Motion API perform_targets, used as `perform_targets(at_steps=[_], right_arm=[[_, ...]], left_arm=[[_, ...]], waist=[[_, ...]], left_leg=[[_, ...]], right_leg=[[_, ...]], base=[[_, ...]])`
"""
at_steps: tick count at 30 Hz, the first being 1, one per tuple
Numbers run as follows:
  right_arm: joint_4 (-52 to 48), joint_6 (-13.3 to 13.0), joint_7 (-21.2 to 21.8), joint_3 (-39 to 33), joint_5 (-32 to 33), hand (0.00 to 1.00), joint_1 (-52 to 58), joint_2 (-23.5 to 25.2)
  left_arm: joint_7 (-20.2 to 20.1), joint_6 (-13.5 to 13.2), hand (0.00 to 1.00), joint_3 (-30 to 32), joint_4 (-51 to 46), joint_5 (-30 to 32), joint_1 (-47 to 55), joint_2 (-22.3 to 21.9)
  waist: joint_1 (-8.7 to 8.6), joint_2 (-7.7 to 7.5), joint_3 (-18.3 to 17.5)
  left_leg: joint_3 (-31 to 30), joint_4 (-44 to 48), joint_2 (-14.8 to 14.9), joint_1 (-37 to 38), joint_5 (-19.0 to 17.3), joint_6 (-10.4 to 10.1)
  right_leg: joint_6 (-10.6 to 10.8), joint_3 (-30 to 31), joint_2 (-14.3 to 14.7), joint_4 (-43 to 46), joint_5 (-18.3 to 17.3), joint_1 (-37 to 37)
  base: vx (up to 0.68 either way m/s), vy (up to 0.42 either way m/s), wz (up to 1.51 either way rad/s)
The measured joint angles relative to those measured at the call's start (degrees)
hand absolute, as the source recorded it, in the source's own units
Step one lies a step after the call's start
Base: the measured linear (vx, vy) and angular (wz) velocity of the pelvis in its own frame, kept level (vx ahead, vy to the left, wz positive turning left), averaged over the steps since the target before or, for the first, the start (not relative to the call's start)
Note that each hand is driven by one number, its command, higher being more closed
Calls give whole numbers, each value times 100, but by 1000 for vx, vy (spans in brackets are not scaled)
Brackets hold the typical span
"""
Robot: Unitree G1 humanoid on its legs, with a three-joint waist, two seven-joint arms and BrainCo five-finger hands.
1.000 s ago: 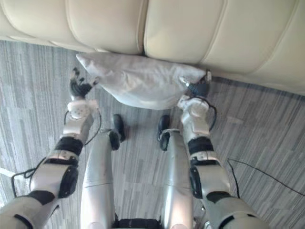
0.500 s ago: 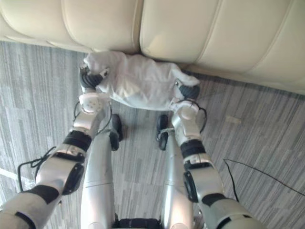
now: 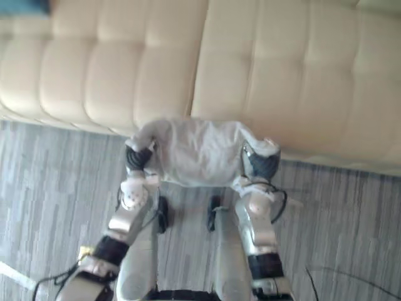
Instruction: Pick up cushions and gather them together orderly.
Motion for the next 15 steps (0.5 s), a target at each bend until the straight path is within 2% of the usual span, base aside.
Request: perform_targets(at_steps=[1,2,5,9,11,13,14,15], right_arm=[[-137,-2,13,41,-84,100,282,-4],[-301,-7,41,125,-256,100,750,-17],[-511,-14,170,219,-520,100,1439,-15],[-508,-7,300,219,-715,100,1870,-18],[-533,-2,367,225,-741,100,2014,-15],[-575,16,412,251,-829,100,2196,-37],[-704,39,412,280,-844,100,2293,-53],[-755,43,412,294,-844,100,2333,-56]], left_arm=[[-34,-5,100,-70,-119,-2,237,-1],[-139,-40,100,-166,-303,0,633,2],[-216,-162,100,-361,-659,3,1217,26],[-401,-175,100,-519,-789,6,1487,47],[-450,-175,100,-531,-828,6,1616,56],[-531,-175,100,-544,-860,4,1837,57],[-535,-176,100,-563,-897,2,1921,58],[-535,-176,100,-567,-904,2,1951,56]], waist=[[11,16,-152],[14,37,-476],[10,56,-928],[-12,127,-1096],[-17,123,-1110],[-3,122,-1115],[-2,138,-1139],[-1,109,-1141]], left_leg=[[33,-196,-11,227,34,-9],[42,-505,-23,510,100,-23],[48,-1018,-46,1009,202,-64],[54,-1134,-41,1399,201,-66],[119,-698,8,1368,137,-2],[187,465,140,1146,133,32],[184,982,224,982,196,125],[179,1163,259,857,215,178]], right_leg=[[4,-9,0,-136,2,199],[13,-35,10,-370,7,458],[16,-68,33,-687,5,873],[65,-60,46,-757,-60,1257],[67,-25,42,-745,-200,1419],[19,-33,46,-682,-421,1772],[-52,-44,67,-654,-507,1905],[-72,-43,72,-657,-528,1956]], base=[[180,-1,4],[179,-4,5],[189,-17,2],[101,-16,-1],[19,-8,1],[0,0,0],[0,0,0],[56,45,1]])
